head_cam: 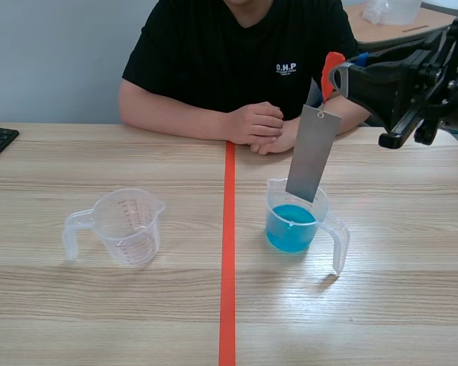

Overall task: Do the redox reaction experiment.
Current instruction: 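Hold the plate still in the solution, then raise the plate and point at it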

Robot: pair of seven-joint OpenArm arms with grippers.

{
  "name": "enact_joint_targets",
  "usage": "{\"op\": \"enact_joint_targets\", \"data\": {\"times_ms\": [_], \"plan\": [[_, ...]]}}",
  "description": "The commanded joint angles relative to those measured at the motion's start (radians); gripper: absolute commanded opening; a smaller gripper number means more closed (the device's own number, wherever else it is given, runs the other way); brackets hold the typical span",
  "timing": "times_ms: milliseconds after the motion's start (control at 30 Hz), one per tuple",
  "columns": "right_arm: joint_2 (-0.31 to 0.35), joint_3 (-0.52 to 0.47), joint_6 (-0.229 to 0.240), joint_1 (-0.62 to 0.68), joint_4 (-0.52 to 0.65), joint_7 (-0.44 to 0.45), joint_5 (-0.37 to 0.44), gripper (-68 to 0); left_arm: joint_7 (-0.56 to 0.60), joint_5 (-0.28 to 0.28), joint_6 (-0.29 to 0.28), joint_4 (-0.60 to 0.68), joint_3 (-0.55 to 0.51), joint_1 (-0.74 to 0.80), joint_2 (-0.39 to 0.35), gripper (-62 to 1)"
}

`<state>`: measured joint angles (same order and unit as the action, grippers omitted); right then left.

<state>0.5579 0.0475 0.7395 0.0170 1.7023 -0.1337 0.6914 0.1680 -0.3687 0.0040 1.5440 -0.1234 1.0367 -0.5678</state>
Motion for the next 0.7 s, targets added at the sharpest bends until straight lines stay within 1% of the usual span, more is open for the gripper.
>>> {"op": "enact_joint_targets", "data": {"times_ms": [0,167,433,567,667], "plan": [[0.021,-0.021,0.006,-0.011,0.031,-0.012,0.035,-66.0,0.014,-0.006,0.002,0.007,-0.008,0.010,0.002,-56.2],[0.021,-0.051,0.006,-0.011,0.077,-0.103,0.122,-66.0,0.014,-0.006,0.002,0.007,-0.008,0.010,0.002,-56.2],[0.021,-0.106,0.006,-0.011,0.138,-0.197,0.225,-66.0,0.018,-0.006,0.001,0.008,-0.008,0.011,-0.005,-56.2],[0.021,-0.123,0.006,-0.011,0.173,-0.237,0.267,-66.0,0.066,-0.006,-0.026,0.024,-0.008,0.010,-0.062,-56.2],[0.021,-0.128,0.006,-0.011,0.198,-0.260,0.291,-66.0,0.095,-0.005,-0.026,0.055,-0.009,0.006,-0.111,-56.2]]}}
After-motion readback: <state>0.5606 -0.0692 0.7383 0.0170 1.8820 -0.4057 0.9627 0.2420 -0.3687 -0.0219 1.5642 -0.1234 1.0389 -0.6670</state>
